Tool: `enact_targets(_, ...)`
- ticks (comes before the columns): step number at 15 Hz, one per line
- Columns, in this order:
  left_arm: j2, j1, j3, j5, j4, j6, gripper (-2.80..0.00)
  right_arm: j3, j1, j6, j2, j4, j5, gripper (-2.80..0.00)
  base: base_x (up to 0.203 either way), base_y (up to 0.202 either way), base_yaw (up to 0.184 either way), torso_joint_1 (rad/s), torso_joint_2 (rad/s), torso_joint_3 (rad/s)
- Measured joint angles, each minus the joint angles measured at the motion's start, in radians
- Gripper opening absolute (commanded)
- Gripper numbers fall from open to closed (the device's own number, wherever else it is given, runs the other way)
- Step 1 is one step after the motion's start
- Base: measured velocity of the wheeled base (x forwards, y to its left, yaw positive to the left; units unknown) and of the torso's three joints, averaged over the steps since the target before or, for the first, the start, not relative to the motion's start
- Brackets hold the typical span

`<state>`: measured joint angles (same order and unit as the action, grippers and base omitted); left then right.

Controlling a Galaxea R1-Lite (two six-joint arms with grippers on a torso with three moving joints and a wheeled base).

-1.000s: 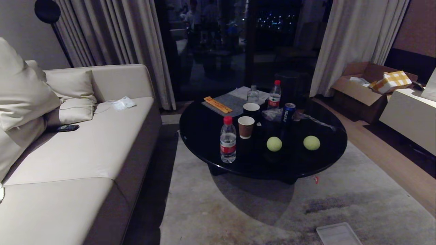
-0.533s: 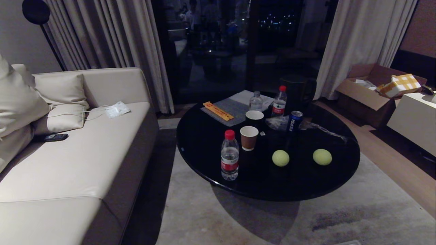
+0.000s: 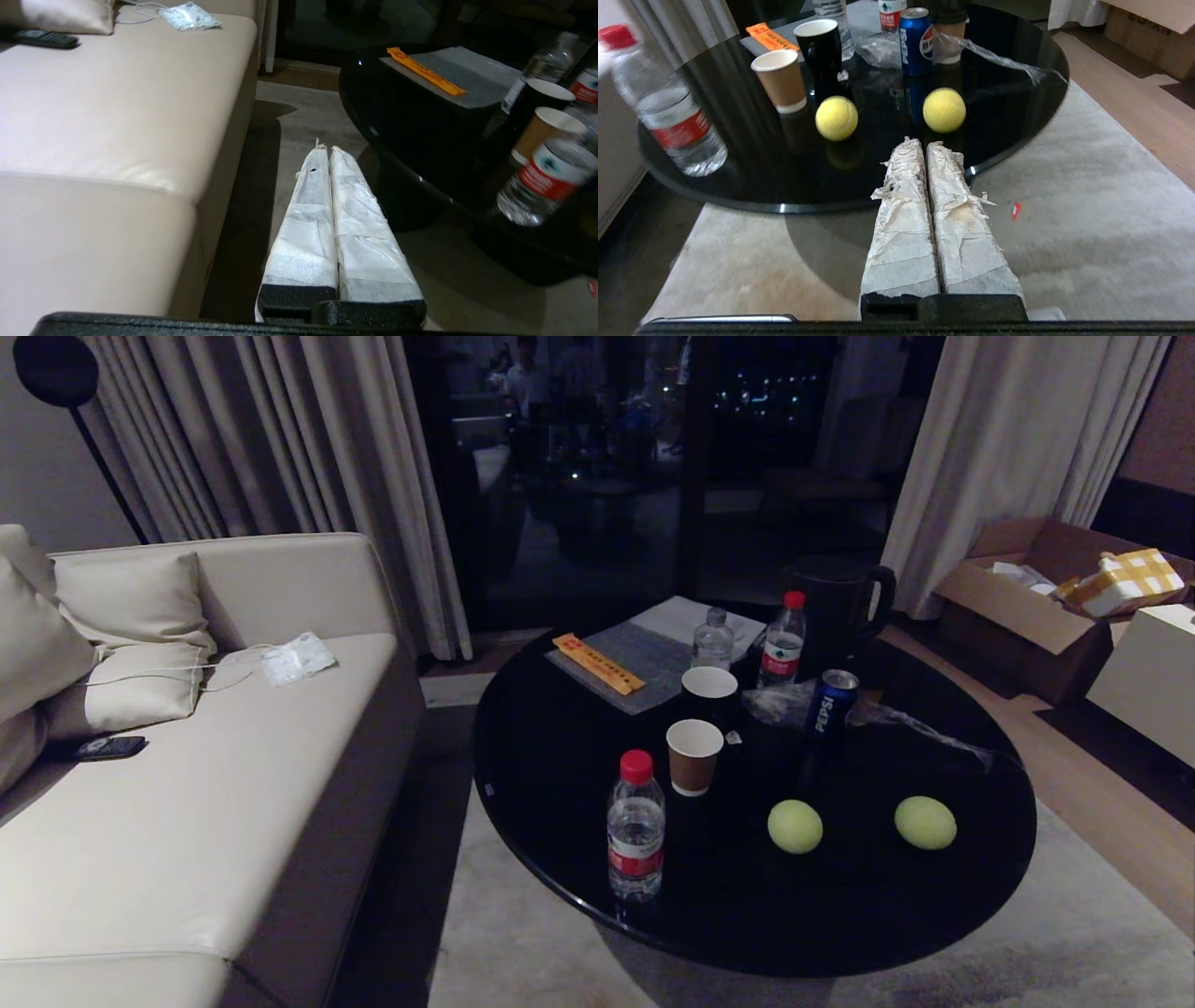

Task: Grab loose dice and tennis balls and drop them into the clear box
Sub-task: Pick up the ball on the table

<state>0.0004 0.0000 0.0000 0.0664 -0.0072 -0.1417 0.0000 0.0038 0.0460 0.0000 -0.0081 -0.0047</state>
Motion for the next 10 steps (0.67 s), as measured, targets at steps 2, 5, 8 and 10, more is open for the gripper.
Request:
enact_targets(2, 0.000, 0.000, 0.000, 0.000, 0.000, 0.000, -2.80, 0.000, 0.000, 0.000, 0.000, 0.000, 0.000, -2.80, 0.183, 0.000, 0.000, 0.000, 0.00, 0.003)
enact_targets(5, 0.000, 0.000, 0.000, 0.000, 0.000, 0.000, -2.80, 0.000, 0.000, -0.001, 0.000, 0.000, 0.000, -2.80, 0.182, 0.000, -0.003, 0.001, 0.00, 0.001)
enact_targets(8, 0.000, 0.000, 0.000, 0.000, 0.000, 0.001, -2.80, 0.000, 0.000, 0.000, 0.000, 0.000, 0.000, -2.80, 0.179, 0.000, -0.001, 0.003, 0.00, 0.003)
enact_targets(10, 0.000, 0.000, 0.000, 0.000, 0.000, 0.001, -2.80, 0.000, 0.000, -0.001, 0.000, 0.000, 0.000, -2.80, 0.102, 0.000, 0.001, 0.012, 0.00, 0.002)
